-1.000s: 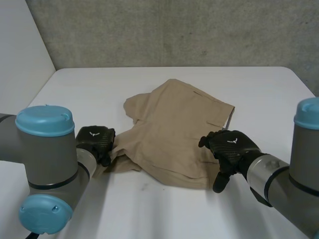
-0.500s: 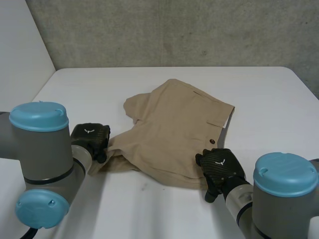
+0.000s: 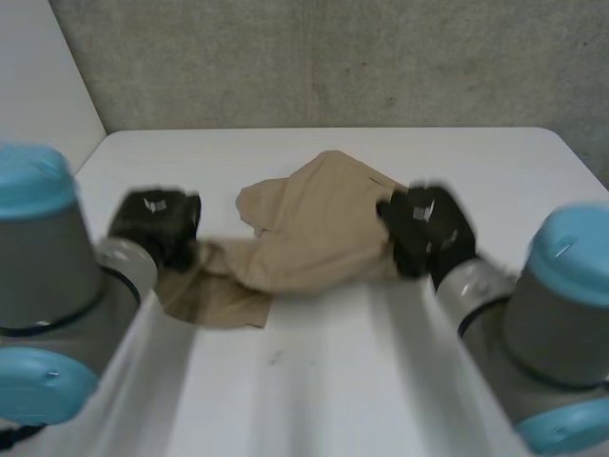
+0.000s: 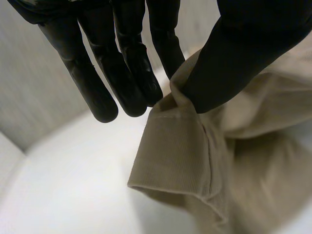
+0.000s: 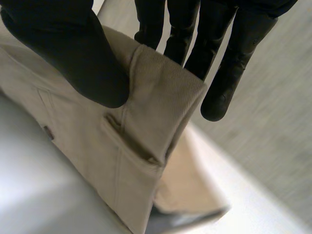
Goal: Fold the shorts.
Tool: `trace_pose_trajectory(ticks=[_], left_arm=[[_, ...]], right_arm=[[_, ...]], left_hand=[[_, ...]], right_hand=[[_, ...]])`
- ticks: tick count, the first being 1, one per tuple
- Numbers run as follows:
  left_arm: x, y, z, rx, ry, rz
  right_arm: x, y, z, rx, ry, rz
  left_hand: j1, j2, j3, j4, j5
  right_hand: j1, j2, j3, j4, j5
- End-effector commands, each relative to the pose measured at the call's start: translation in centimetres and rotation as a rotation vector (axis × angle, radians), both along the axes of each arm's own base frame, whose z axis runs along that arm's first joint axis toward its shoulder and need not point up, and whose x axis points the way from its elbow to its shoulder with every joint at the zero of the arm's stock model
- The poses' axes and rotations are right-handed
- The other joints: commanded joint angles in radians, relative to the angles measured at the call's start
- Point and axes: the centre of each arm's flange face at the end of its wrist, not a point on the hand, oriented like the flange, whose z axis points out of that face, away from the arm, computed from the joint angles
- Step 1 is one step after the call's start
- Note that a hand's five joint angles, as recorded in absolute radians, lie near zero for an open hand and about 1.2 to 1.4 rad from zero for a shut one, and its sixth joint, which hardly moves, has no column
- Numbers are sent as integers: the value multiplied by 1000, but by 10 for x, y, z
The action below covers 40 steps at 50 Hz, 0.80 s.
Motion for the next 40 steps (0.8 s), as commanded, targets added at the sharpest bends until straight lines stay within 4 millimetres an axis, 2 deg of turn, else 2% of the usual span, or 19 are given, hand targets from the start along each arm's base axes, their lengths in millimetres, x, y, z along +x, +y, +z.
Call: trace_pose_trajectory(ticks=[1, 2, 5, 6, 9, 12, 13, 16, 19, 20, 23, 24, 26, 27, 28, 32, 35, 37, 40], left_arm=[[8, 32, 116, -326, 17, -78], [10, 36, 127, -351, 17, -78], [19, 51, 161, -398, 18, -78], [20, 54, 167, -398, 14, -79], [23, 63, 183, -372, -2, -91], [21, 62, 183, -334, -36, -114], [18, 57, 175, -295, -70, -136], [8, 43, 155, -229, -119, -163], [1, 30, 132, -159, -151, -172], [-6, 19, 111, -97, -178, -180], [-15, 1, 80, -15, -216, -187], [-22, -11, 58, 37, -241, -190], [-28, -24, 39, 70, -258, -186], [-34, -39, 22, 90, -274, -168], [-36, -46, 13, 96, -282, -156], [-48, -80, -14, 63, -304, -80], [-63, -101, -10, -50, -277, -44], [-71, -113, -1, -138, -243, -30], [-87, -128, 39, -371, -137, -14]], right_arm=[[-10, 1, 110, -217, 69, -15], [-12, 2, 127, -233, 96, -17], [-15, 5, 152, -258, 131, -20], [-18, 9, 167, -276, 147, -23], [-23, 12, 185, -294, 174, -32], [-28, 9, 194, -289, 206, -47], [-29, 8, 193, -280, 214, -48], [-24, -6, 172, -216, 250, -36], [-15, -20, 140, -130, 294, -16], [-13, -23, 133, -111, 304, -11], [-5, -35, 98, -21, 344, 7], [-1, -43, 79, 23, 366, 13], [3, -50, 60, 61, 381, 17], [5, -55, 51, 72, 386, 18], [9, -63, 36, 86, 388, 18], [18, -85, 12, 41, 360, -23], [23, -101, 9, -35, 320, -71], [29, -117, 20, -155, 250, -122], [37, -135, 52, -369, 129, -179]], left_hand=[[265, 199, 205, 199, 251], [265, 199, 205, 199, 251], [265, 199, 205, 199, 251], [265, 199, 205, 199, 251], [265, 199, 205, 199, 251], [265, 199, 205, 199, 251], [265, 199, 205, 199, 251], [265, 199, 205, 199, 251], [265, 199, 205, 199, 251], [265, 199, 205, 199, 251], [265, 199, 205, 199, 251], [265, 199, 205, 199, 251], [265, 199, 205, 199, 251], [265, 199, 205, 199, 251], [265, 199, 205, 199, 251], [265, 199, 205, 199, 251], [265, 199, 205, 199, 251], [265, 199, 205, 199, 251], [265, 199, 205, 199, 251]], right_hand=[[418, 220, 219, 205, 241], [418, 220, 219, 205, 241], [418, 220, 219, 205, 241], [418, 220, 219, 205, 241], [418, 220, 219, 205, 241], [418, 220, 219, 205, 241], [418, 220, 219, 205, 241], [418, 220, 219, 205, 241], [418, 220, 219, 205, 241], [418, 220, 219, 205, 241], [418, 220, 219, 205, 241], [418, 220, 219, 205, 241], [418, 220, 219, 205, 241], [418, 220, 219, 205, 241], [418, 220, 219, 205, 241], [418, 220, 219, 205, 241], [418, 220, 219, 205, 241], [418, 220, 219, 205, 241], [418, 220, 219, 205, 241]])
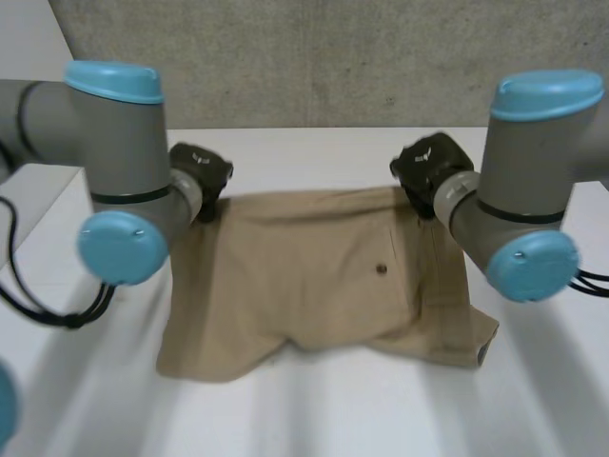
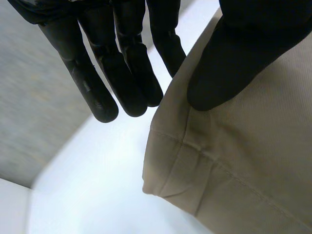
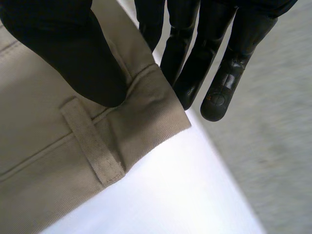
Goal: Fold the shorts.
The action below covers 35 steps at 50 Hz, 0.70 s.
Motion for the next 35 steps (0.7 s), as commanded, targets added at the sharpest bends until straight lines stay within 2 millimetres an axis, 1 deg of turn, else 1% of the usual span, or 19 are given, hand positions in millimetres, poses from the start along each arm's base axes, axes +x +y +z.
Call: trace_pose_trajectory(ticks=[1, 3, 4, 5, 7, 8, 10, 12, 16, 21, 22, 24, 25, 26, 28, 29, 30, 33, 35], left_arm=[[-38, -40, 75, -498, 222, -3], [-42, -42, 103, -639, 296, -2], [-44, -36, 139, -793, 379, -5], [-44, -32, 154, -855, 417, -3], [-38, -21, 186, -963, 492, 7], [-31, -7, 218, -1069, 566, 13], [-24, 3, 234, -1130, 608, 15], [-23, 4, 233, -1132, 616, 16], [-25, 1, 212, -1059, 600, 6], [-22, -4, 162, -893, 512, 7], [-22, -4, 152, -865, 496, 7], [-20, -4, 136, -819, 469, 9], [-18, -5, 115, -765, 438, 13], [-16, -5, 105, -737, 422, 17], [-13, -4, 82, -676, 392, 18], [-11, -1, 58, -613, 361, 18], [-10, 1, 46, -581, 344, 19], [-2, 12, 0, -460, 268, 18], [2, 18, -18, -412, 235, 19]], right_arm=[[18, -47, 68, -516, -271, -72], [18, -49, 100, -651, -351, -77], [18, -49, 114, -707, -385, -77], [15, -45, 142, -817, -449, -79], [13, -40, 163, -897, -502, -79], [11, -36, 179, -956, -544, -77], [8, -33, 190, -993, -571, -76], [7, -30, 195, -1000, -583, -71], [9, -30, 179, -924, -542, -61], [11, -34, 142, -764, -449, -59], [13, -36, 123, -694, -409, -59], [13, -38, 105, -634, -374, -61], [13, -38, 95, -602, -356, -62], [14, -38, 74, -537, -319, -58], [14, -37, 52, -473, -281, -51], [14, -36, 41, -442, -263, -47], [14, -34, 18, -382, -230, -32], [14, -27, -14, -295, -184, -7], [12, -19, -44, -209, -129, 10]], left_hand=[[265, 198, 203, 198, 251], [265, 198, 203, 198, 251], [265, 198, 203, 198, 251], [265, 198, 203, 198, 251], [265, 198, 203, 198, 251], [265, 198, 203, 198, 251], [265, 198, 203, 198, 251], [265, 198, 203, 198, 251], [265, 198, 203, 198, 251], [265, 198, 203, 198, 251], [265, 198, 203, 198, 251], [265, 198, 203, 198, 251], [265, 198, 203, 198, 251], [265, 198, 203, 198, 251], [265, 198, 203, 198, 251], [265, 198, 203, 198, 251], [265, 198, 203, 198, 251], [265, 198, 203, 198, 251], [265, 198, 203, 198, 251]], right_hand=[[414, 217, 219, 203, 241], [414, 217, 219, 203, 241], [414, 217, 219, 203, 241], [414, 217, 219, 203, 241], [414, 217, 219, 203, 241], [414, 217, 219, 203, 241], [414, 217, 219, 203, 241], [414, 217, 219, 203, 241], [414, 217, 219, 203, 241], [414, 217, 219, 203, 241], [414, 217, 219, 203, 241], [414, 217, 219, 203, 241], [414, 217, 219, 203, 241], [414, 217, 219, 203, 241], [414, 217, 219, 203, 241], [414, 217, 219, 203, 241], [414, 217, 219, 203, 241], [414, 217, 219, 203, 241], [414, 217, 219, 203, 241]])
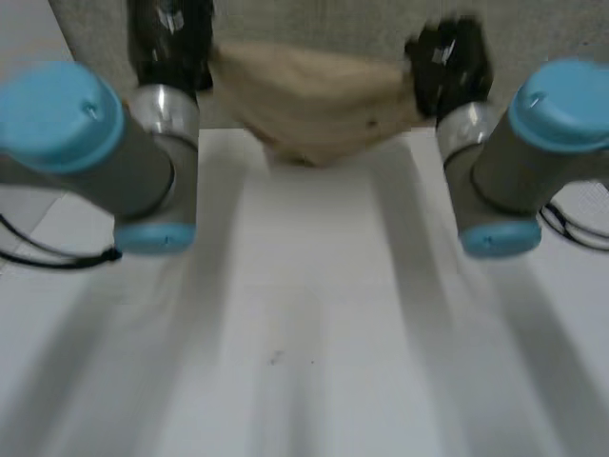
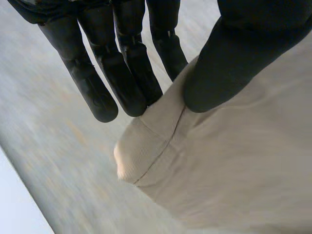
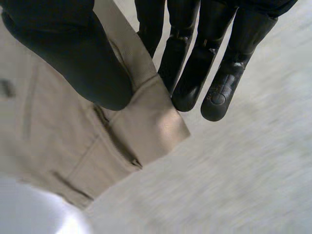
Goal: Fold the shorts.
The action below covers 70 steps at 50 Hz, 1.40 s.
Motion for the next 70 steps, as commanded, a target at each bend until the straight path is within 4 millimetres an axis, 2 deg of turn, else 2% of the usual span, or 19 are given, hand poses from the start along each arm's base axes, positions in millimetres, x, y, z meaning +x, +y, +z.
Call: trace_pose_trajectory(ticks=[1, 2, 5, 8, 11, 15, 26, 33, 38, 40, 45, 49, 56, 60, 62, 63, 66, 67, 70], left_arm=[[19, 26, -111, 299, -173, 4], [22, 33, -126, 343, -203, 2], [27, 50, -157, 435, -269, -9], [32, 67, -174, 516, -322, -20], [34, 87, -182, 594, -384, -41], [40, 104, -173, 663, -432, -54], [71, 157, -169, 926, -597, -64], [73, 197, -163, 961, -672, -139], [70, 213, -157, 952, -704, -183], [68, 214, -155, 938, -707, -193], [58, 200, -134, 861, -652, -185], [46, 178, -109, 777, -576, -171], [31, 126, -65, 621, -426, -151], [3, 96, -68, 539, -387, -254], [-3, 83, -68, 511, -373, -276], [-7, 67, -71, 494, -362, -287], [-13, 43, -80, 484, -356, -291], [-17, 27, -87, 479, -352, -294], [-23, 11, -97, 483, -354, -293]], right_arm=[[-4, 21, -108, 299, 182, 62], [-6, 26, -124, 355, 210, 66], [-11, 35, -139, 427, 244, 65], [-22, 50, -152, 541, 283, 57], [-29, 59, -151, 597, 309, 51], [-41, 80, -138, 657, 336, 55], [-63, 122, -128, 747, 400, 63], [-85, 141, -137, 850, 538, 52], [-97, 166, -146, 913, 690, 89], [-98, 167, -147, 916, 695, 90], [-94, 160, -143, 859, 643, 77], [-91, 154, -138, 806, 574, 68], [-87, 152, -138, 800, 523, 82], [-86, 153, -138, 801, 514, 96], [-86, 153, -139, 801, 513, 99], [-86, 153, -139, 801, 513, 101], [-86, 154, -141, 800, 512, 104], [-86, 154, -141, 797, 510, 102], [-86, 154, -142, 796, 509, 102]], left_hand=[[265, 195, 201, 198, 251], [265, 195, 201, 198, 251], [265, 195, 201, 198, 251], [265, 195, 201, 198, 251], [265, 195, 201, 198, 251], [265, 195, 201, 198, 251], [265, 195, 201, 198, 251], [265, 195, 201, 198, 251], [265, 195, 201, 198, 251], [213, 143, 149, 146, 199], [-604, -675, -669, -671, -618], [-849, -920, -914, -917, -864], [-798, -868, -862, -865, -812], [-701, -771, -765, -768, -715], [-653, -724, -718, -721, -668], [-639, -709, -703, -706, -653], [-621, -692, -686, -688, -635], [-603, -674, -668, -671, -618], [-600, -671, -665, -668, -615]], right_hand=[[409, 211, 214, 200, 239], [409, 211, 214, 200, 239], [409, 211, 214, 200, 239], [409, 211, 214, 200, 239], [409, 211, 214, 200, 239], [409, 211, 214, 200, 239], [409, 211, 214, 200, 239], [409, 211, 214, 200, 239], [409, 211, 214, 200, 239], [409, 211, 214, 200, 239], [409, 211, 214, 200, 239], [409, 211, 214, 200, 239], [409, 211, 214, 200, 239], [409, 211, 214, 200, 239], [409, 211, 214, 200, 239], [409, 211, 214, 200, 239], [409, 211, 214, 200, 239], [409, 211, 214, 200, 239], [409, 211, 214, 200, 239]])
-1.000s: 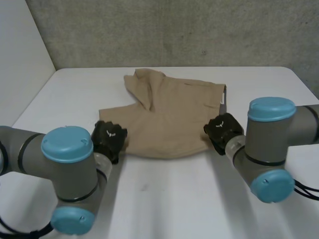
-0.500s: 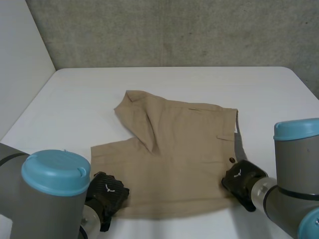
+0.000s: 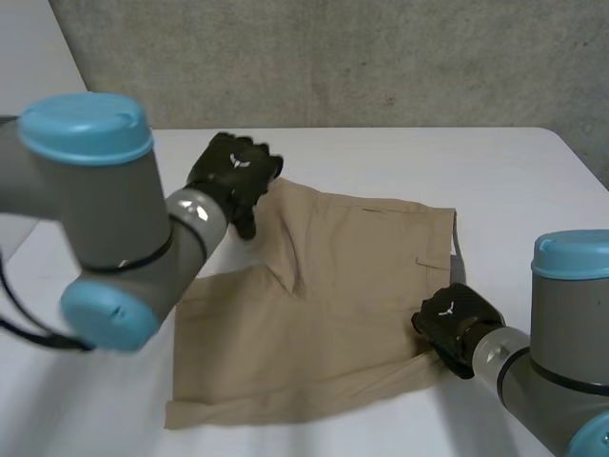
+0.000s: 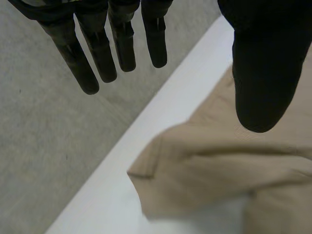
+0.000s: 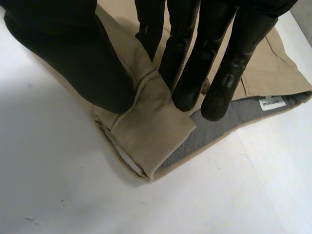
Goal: Fold the shorts.
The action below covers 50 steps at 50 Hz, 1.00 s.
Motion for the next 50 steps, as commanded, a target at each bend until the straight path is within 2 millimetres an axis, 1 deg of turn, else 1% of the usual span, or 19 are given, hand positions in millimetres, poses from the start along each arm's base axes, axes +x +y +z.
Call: trace_pose_trajectory(ticks=[1, 3, 5, 7, 13, 16, 17, 19, 20, 21, 27, 29, 35, 38, 39, 40, 42, 48, 50], left_arm=[[-20, -60, -34, -1, 1, -20], [-21, -70, -42, 1, -24, -16], [-19, -83, -59, 10, -80, -16], [-20, -88, -74, 20, -141, -29], [-18, -94, -100, 51, -215, -38], [-14, -98, -107, 64, -221, -24], [-12, -100, -108, 67, -221, -18], [-10, -101, -108, 69, -224, -9], [-8, -101, -108, 72, -231, -1], [-8, -101, -109, 73, -233, 5], [13, -107, -114, 103, -285, 150], [22, -104, -118, 131, -315, 207], [36, -89, -110, 184, -324, 243], [39, -80, -108, 217, -305, 249], [40, -78, -107, 225, -296, 253], [40, -74, -104, 237, -274, 256], [39, -72, -99, 240, -245, 263], [36, -78, -69, 163, -131, 280], [34, -80, -65, 137, -112, 277]], right_arm=[[-1, 1, -3, -2, 0, 1], [-1, 1, -3, 0, 1, 1], [-1, 2, -4, 1, 1, 1], [-1, 2, -4, 2, 2, 1], [0, -1, -5, -10, -4, 0], [0, -2, -6, -14, -6, 0], [0, -2, -6, -13, -5, 0], [0, -2, -7, -12, -5, 0], [0, -2, -7, -13, -5, 0], [0, -3, -7, -13, -5, -2], [-1, -4, -8, -13, -3, -8], [-1, -4, -8, -11, -2, -8], [-1, -5, -7, -14, -3, -8], [-1, -4, -7, -14, -4, -5], [-1, -4, -7, -14, -3, -7], [-1, -4, -7, -13, -3, -7], [-1, -4, -7, -12, -3, -5], [-1, -3, -7, -12, -3, -5], [-1, -3, -8, -10, -1, -7]], left_hand=[[110, 110, 109, 107, 104], [108, 107, 106, 104, 101], [108, 107, 106, 104, 101], [105, 104, 103, 101, 98], [113, 113, 112, 110, 107], [418, 417, 416, 414, 411], [640, 639, 638, 636, 633], [800, 799, 798, 796, 793], [960, 960, 959, 957, 954], [976, 975, 975, 973, 969], [976, 976, 975, 973, 969], [976, 976, 975, 973, 969], [976, 976, 975, 973, 969], [754, 754, 753, 751, 748], [643, 642, 642, 640, 636], [389, 388, 388, 386, 382], [202, 202, 201, 199, 196], [169, 169, 168, 166, 163], [169, 169, 168, 166, 163]], right_hand=[[409, 211, 199, 200, 239], [409, 211, 199, 200, 239], [409, 211, 199, 200, 239], [409, 211, 199, 200, 239], [409, 211, 199, 200, 239], [409, 211, 199, 200, 239], [409, 211, 199, 200, 239], [409, 211, 199, 200, 239], [409, 211, 199, 200, 239], [409, 211, 199, 200, 239], [409, 211, 199, 200, 239], [409, 211, 199, 200, 239], [409, 211, 199, 200, 239], [409, 211, 199, 200, 239], [409, 211, 199, 200, 239], [409, 211, 199, 200, 239], [409, 211, 199, 200, 239], [409, 211, 199, 200, 239], [409, 211, 199, 200, 239]])
